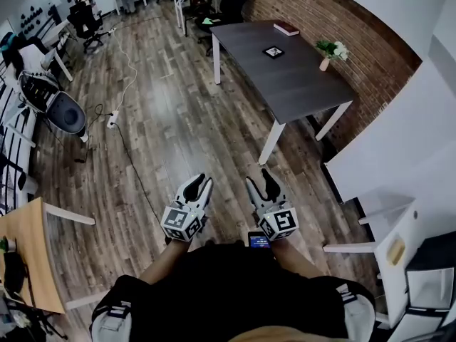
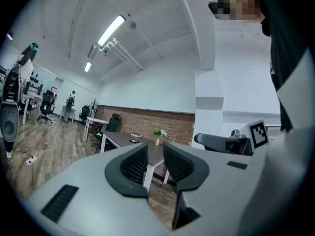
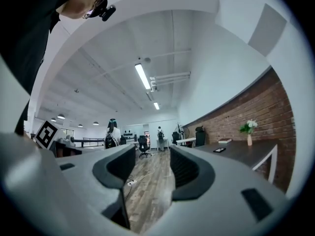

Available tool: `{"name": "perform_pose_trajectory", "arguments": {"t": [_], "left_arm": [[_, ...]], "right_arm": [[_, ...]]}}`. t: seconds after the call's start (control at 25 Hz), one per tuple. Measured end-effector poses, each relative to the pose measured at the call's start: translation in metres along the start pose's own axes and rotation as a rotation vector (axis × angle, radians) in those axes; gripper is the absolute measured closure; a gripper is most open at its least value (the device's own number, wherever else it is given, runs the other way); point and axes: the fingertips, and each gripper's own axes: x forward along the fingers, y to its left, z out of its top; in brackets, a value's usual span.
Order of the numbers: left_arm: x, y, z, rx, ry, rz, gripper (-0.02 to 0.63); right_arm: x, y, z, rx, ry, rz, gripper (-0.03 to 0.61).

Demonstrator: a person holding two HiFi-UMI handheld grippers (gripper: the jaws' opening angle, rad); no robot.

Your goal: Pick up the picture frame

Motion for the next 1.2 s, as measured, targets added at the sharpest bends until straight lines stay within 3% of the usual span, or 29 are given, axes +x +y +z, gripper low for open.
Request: {"name": "perform_pose_trajectory", "arguments": {"t": [0.52,1.2], "left_arm": [[0.025,-0.048,-0.008,0.015,-0.016,-0.023,0.532],[0.047,-0.056,-0.017,0.026,-0.035,0.061,0.532]], "right_arm": [[-0.038,-0.048,-0.007,0.043,0.013,-0.04,0.357],[-0.051,-0.095,-0.02,0.057,0.029,-0.023,0.357]]}}
